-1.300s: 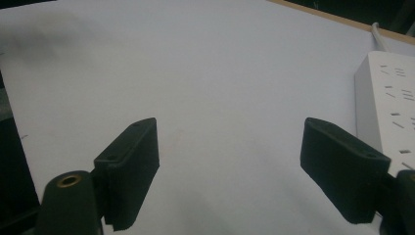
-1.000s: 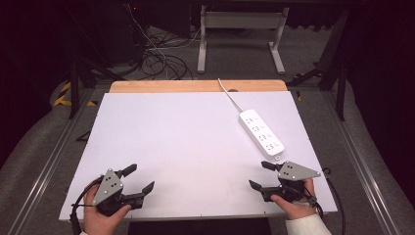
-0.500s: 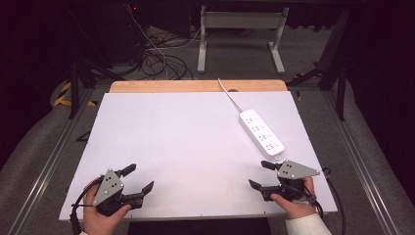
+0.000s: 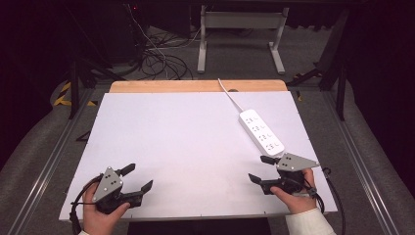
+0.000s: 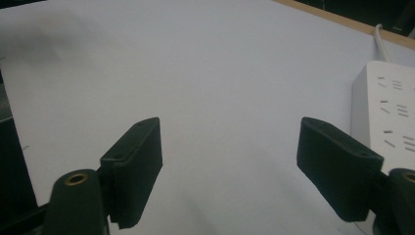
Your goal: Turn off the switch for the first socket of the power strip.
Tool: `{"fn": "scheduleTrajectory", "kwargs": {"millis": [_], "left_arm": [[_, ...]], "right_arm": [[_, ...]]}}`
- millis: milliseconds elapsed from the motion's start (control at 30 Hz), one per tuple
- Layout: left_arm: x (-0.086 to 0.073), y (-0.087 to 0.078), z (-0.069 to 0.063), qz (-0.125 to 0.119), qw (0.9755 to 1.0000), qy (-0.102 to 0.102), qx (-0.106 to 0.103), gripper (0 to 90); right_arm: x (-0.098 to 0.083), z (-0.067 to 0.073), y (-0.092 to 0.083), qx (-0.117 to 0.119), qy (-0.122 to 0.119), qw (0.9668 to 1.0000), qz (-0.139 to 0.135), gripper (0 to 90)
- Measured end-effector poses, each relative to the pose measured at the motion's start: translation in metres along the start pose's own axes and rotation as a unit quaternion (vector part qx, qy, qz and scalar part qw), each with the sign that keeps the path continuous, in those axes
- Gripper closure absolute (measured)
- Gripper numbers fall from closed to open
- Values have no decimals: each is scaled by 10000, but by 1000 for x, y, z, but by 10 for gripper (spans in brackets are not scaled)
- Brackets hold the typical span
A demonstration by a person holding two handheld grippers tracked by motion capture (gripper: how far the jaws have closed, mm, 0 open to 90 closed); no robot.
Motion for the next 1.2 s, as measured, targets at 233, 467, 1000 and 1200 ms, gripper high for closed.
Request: {"fn": "scheduleTrajectory", "kwargs": {"millis": [233,467,1000,1200], "left_arm": [[0,0,0,-4,10000,-5,10,217],[-1,-1,0,1,10000,22,39,218],[-1,-1,-2,16,10000,38,35,217],[-2,-1,-1,55,9999,80,71,218]], "right_arm": [[12,-6,-2,-11,12,10000,-57,228],[21,-11,-3,5,24,10000,-91,213],[42,-27,-6,1,248,9997,3,205],[57,-37,-11,-51,125,9998,125,359]]}}
Point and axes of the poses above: each handheld gripper's, and its own axes: y roughly forward along the jaws, x roughly out of its top, z roughly to its left, the point moved 4 cm from there along y, roughly forward along the jaws, and after that the axes turned 11 degrees about z, right-handed, at the moved point
